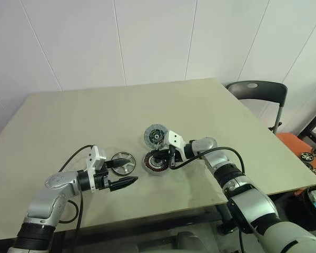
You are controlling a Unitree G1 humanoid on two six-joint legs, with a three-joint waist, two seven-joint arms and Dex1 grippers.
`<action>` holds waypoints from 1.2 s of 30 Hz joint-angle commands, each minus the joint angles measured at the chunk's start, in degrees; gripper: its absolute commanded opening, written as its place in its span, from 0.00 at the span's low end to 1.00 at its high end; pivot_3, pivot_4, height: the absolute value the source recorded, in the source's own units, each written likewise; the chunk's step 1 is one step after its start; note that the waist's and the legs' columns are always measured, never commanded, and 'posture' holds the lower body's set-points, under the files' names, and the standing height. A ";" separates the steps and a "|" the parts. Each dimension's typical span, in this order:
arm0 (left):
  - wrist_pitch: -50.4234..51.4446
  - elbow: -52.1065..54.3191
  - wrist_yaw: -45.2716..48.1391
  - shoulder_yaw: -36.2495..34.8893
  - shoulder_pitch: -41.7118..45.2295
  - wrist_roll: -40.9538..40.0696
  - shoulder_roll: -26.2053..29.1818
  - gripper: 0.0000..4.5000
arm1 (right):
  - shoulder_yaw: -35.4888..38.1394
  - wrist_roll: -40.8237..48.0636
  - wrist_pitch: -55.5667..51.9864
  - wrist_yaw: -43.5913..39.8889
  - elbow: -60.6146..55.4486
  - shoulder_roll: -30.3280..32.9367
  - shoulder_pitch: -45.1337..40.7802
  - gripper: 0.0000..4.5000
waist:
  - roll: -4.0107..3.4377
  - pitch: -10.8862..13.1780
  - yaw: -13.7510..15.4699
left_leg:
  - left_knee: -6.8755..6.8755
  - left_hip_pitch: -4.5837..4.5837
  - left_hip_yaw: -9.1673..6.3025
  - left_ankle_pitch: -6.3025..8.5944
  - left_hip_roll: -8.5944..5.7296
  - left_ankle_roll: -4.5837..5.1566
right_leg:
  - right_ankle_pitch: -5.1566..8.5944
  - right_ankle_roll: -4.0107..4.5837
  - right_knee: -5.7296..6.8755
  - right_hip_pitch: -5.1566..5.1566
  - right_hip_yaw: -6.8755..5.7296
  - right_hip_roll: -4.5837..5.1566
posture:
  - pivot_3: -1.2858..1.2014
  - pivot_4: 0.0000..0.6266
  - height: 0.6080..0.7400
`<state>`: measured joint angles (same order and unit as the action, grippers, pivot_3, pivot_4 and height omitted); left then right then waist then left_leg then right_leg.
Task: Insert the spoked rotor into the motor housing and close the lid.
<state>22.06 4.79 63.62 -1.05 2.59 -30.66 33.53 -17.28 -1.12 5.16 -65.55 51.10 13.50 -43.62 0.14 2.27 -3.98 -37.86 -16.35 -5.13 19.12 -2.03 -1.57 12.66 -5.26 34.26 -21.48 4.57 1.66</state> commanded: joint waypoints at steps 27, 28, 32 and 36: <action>0.06 2.00 -0.01 -1.20 0.69 -1.16 -0.04 1.00 | 1.63 2.21 -8.61 -4.47 -5.23 0.95 2.49 0.01 | -0.03 0.03 0.01 | 0.31 -1.66 0.04 -0.02 -0.09 0.00 | -0.33 0.04 0.18 -2.04 -0.03 0.01 | 0.52 0.00 1.00; 0.16 2.23 -0.11 -1.22 0.56 -1.24 -0.05 1.00 | 1.52 1.81 -8.00 -4.01 -4.61 1.00 2.51 0.01 | -0.03 0.03 0.01 | 0.35 -1.57 0.04 -0.02 -0.08 0.00 | -0.33 0.05 0.13 -1.93 -0.03 0.01 | 0.52 0.00 1.00; 0.45 2.80 -0.35 -1.38 0.04 -1.40 0.05 1.00 | 1.43 1.50 -6.54 -3.24 -3.35 1.27 2.53 0.01 | -0.02 0.02 0.12 | 0.47 -1.11 0.04 -0.02 -0.08 0.00 | -0.21 0.21 0.03 -1.45 -0.03 0.01 | 0.52 0.00 1.00; 0.66 2.95 -0.45 -1.46 -0.04 -1.44 0.04 1.00 | 1.00 1.17 -5.43 -2.94 -3.02 1.48 2.49 0.01 | -0.02 0.02 0.08 | 0.44 -1.03 0.05 -0.02 -0.08 0.00 | -0.20 0.22 0.03 -1.34 -0.03 0.00 | 0.52 0.00 1.00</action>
<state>22.79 5.78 63.40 -1.20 2.35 -30.72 33.40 -15.28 2.63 0.00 -69.37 45.84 13.70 -41.42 0.12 2.28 -3.89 -37.42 -17.37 -5.08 19.10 -2.11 -1.56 12.46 -5.04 34.29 -22.82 4.54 1.66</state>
